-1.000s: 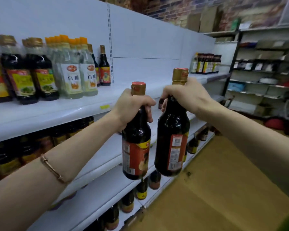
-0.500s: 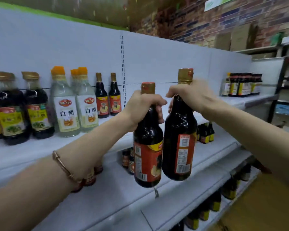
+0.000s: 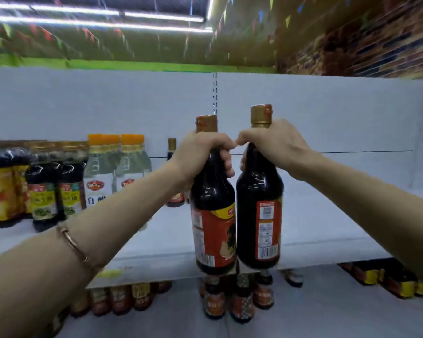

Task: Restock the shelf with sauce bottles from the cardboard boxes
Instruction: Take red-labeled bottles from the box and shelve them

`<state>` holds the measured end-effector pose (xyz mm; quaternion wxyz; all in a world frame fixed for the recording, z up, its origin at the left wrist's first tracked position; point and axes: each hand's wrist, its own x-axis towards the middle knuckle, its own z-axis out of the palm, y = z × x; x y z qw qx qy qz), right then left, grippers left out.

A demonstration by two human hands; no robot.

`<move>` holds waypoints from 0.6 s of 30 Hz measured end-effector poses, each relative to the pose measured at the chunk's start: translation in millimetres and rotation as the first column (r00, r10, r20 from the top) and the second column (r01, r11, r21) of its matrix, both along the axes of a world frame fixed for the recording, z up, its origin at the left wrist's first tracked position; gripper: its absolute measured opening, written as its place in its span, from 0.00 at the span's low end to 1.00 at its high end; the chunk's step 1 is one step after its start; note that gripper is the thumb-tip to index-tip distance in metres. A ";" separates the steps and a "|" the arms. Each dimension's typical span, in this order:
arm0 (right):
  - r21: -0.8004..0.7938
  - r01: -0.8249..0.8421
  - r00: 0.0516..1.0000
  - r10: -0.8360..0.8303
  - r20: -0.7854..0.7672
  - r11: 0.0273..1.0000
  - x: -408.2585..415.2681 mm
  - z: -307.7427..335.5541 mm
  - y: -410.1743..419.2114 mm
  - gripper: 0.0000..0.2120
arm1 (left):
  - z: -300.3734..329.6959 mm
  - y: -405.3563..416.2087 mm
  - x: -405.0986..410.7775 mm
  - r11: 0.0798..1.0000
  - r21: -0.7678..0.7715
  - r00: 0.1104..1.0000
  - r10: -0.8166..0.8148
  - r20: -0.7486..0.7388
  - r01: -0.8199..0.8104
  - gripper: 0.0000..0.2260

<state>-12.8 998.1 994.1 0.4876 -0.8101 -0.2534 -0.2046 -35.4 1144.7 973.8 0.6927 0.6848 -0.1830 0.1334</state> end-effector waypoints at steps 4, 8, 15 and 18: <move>0.013 -0.076 0.997 0.076 0.016 0.997 26.1 1.3 5.8 0.20 | 5.8 1.8 8.1 0.994 -0.027 0.994 0.110 0.020 -0.109 0.20; 0.023 -0.156 0.988 0.156 0.013 0.988 52.7 0.6 21.3 0.13 | 7.6 12.5 21.5 0.984 -0.032 0.984 0.178 0.013 -0.177 0.20; 0.034 -0.178 0.984 0.178 -0.015 0.983 115.1 1.8 55.0 0.13 | 12.5 38.6 70.8 0.972 -0.003 0.970 0.234 0.059 -0.235 0.19; 0.023 -0.188 0.981 0.189 -0.032 0.982 138.0 -7.1 69.9 0.11 | 2.4 55.8 96.8 0.967 0.017 0.967 0.251 0.043 -0.252 0.19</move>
